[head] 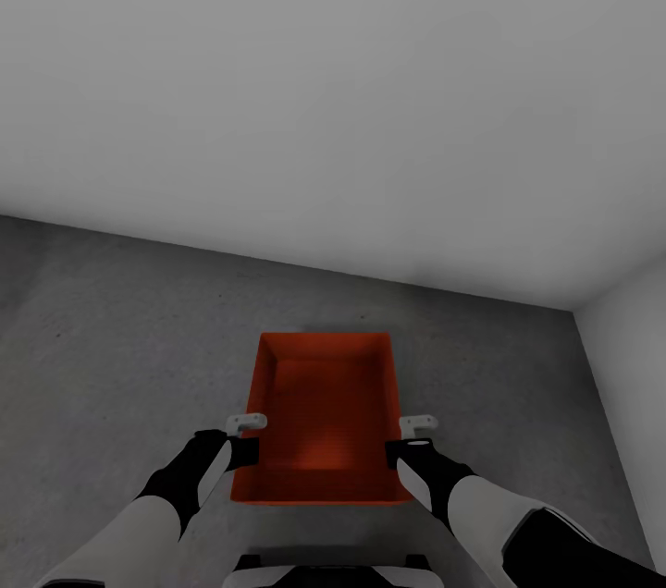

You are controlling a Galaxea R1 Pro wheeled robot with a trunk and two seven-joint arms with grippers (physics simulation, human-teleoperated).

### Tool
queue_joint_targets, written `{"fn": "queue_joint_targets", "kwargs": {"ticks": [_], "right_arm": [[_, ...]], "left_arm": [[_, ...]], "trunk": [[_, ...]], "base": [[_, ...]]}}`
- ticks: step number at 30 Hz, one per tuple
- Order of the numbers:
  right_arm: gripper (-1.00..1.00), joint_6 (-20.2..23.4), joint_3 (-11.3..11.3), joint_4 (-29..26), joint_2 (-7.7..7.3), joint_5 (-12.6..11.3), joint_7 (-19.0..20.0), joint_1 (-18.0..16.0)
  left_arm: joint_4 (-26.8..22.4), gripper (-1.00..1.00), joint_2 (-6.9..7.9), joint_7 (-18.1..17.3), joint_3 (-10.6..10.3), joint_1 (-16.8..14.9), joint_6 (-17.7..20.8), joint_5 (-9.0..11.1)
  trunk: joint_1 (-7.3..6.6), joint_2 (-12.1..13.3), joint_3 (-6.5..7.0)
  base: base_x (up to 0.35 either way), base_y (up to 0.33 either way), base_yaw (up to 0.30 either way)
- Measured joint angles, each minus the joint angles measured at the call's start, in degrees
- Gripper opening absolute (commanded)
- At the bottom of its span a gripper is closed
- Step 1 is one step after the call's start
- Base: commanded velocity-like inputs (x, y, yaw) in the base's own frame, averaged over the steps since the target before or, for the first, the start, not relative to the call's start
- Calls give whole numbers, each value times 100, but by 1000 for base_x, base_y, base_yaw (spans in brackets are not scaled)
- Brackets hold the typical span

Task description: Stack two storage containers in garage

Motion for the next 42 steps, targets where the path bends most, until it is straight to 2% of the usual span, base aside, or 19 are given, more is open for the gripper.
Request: {"fn": "queue_joint_targets", "kwargs": {"ticks": [31,42], "right_arm": [[-100,-1,-3,12,3,1,6,1],[-100,2,-1,2,0,3,3,-1]], "left_arm": [[-2,-100,0,3,-1,4,9,1],[-3,-100,0,1,1,2,3,0]], "trunk": [[0,0,-37],[0,0,-121]], "base": [[0,0,0],[0,0,0]]}}
